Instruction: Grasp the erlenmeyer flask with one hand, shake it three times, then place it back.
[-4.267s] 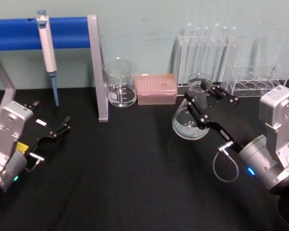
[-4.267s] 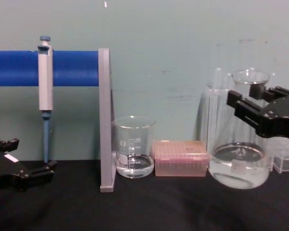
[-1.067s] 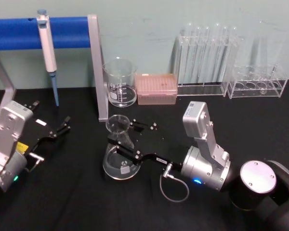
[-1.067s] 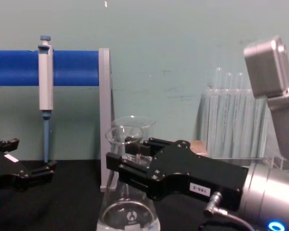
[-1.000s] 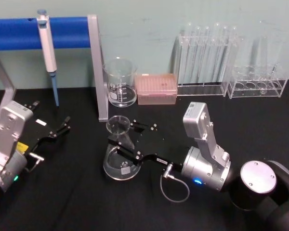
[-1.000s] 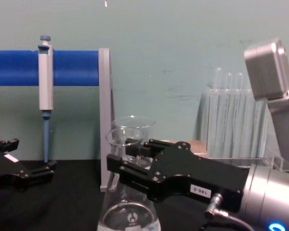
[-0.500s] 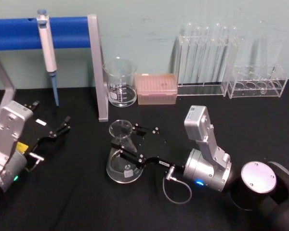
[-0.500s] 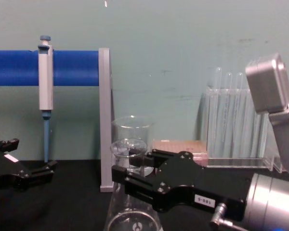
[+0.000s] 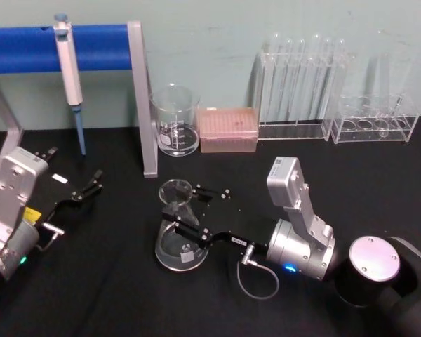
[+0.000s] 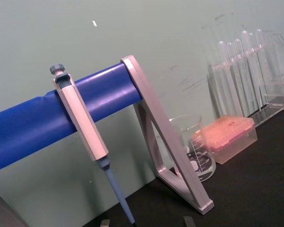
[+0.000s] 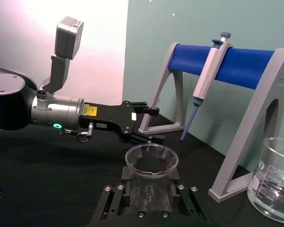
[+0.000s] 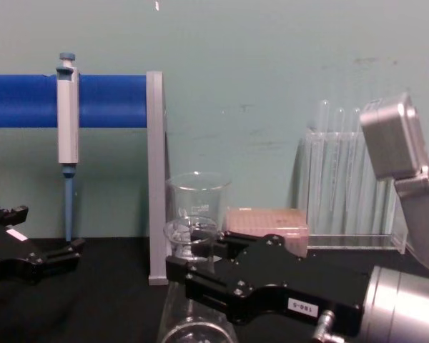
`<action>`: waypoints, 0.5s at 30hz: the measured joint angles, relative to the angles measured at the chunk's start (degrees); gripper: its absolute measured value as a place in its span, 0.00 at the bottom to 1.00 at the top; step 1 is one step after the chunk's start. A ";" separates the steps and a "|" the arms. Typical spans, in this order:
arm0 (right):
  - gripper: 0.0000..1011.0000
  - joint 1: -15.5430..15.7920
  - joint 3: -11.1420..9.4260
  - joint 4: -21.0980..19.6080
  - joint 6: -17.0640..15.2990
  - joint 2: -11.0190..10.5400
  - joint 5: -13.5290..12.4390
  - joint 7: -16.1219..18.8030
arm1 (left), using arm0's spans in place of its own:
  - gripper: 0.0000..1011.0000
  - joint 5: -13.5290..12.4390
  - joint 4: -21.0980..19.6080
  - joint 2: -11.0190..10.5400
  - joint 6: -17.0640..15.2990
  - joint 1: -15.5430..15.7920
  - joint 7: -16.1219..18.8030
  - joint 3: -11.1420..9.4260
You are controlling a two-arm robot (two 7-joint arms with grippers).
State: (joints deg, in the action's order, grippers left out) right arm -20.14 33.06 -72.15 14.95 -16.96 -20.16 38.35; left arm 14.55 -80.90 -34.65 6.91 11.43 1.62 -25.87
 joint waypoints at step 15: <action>0.45 -0.52 0.48 1.27 -0.36 0.24 -0.16 0.40 | 0.99 0.00 0.00 0.00 0.00 0.00 0.00 0.00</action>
State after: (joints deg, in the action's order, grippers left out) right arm -20.66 33.54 -70.87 14.60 -16.72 -20.31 38.76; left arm 14.55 -80.90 -34.65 6.91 11.43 1.62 -25.86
